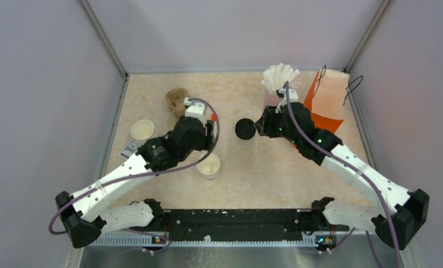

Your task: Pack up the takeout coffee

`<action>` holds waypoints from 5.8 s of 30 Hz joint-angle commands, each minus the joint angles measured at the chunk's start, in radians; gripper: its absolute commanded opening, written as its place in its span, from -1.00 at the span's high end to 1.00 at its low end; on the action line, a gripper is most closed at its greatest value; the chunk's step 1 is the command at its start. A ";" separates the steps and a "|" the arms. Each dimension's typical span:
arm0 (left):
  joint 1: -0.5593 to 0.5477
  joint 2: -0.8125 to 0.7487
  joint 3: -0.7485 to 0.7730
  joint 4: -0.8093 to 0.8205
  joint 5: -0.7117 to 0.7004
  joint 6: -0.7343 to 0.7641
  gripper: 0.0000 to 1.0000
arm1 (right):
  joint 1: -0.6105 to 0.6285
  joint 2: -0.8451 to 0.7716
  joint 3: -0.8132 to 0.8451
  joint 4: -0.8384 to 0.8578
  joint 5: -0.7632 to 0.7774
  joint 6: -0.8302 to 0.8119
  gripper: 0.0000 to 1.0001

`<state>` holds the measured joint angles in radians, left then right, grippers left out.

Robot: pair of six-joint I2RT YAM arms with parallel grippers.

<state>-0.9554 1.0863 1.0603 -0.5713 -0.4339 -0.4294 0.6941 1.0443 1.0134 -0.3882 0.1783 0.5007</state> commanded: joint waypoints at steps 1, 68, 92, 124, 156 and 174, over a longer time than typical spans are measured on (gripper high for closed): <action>0.206 -0.057 -0.030 -0.126 0.030 -0.002 -0.26 | 0.013 0.110 0.047 0.042 -0.063 -0.018 0.11; 0.323 -0.443 -0.298 0.078 0.255 0.263 -0.98 | 0.060 0.961 0.474 0.055 0.205 -0.065 0.67; 0.322 -0.434 -0.304 0.076 0.241 0.264 -0.98 | 0.033 0.807 0.338 0.140 0.074 -0.052 0.96; 0.323 -0.402 -0.292 0.097 0.336 0.261 -0.95 | 0.009 0.602 0.250 0.176 -0.063 -0.071 1.00; 0.325 -0.147 -0.142 0.527 0.835 -0.325 -0.78 | 0.002 -0.138 -0.364 0.921 -0.517 0.012 1.00; 0.326 -0.127 -0.271 0.853 0.879 -0.625 -0.70 | 0.001 -0.175 -0.476 1.161 -0.606 -0.093 1.00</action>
<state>-0.6353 0.9771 0.8261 0.1257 0.4377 -0.9539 0.7021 0.8921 0.5529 0.6514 -0.3889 0.4465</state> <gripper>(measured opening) 0.854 0.003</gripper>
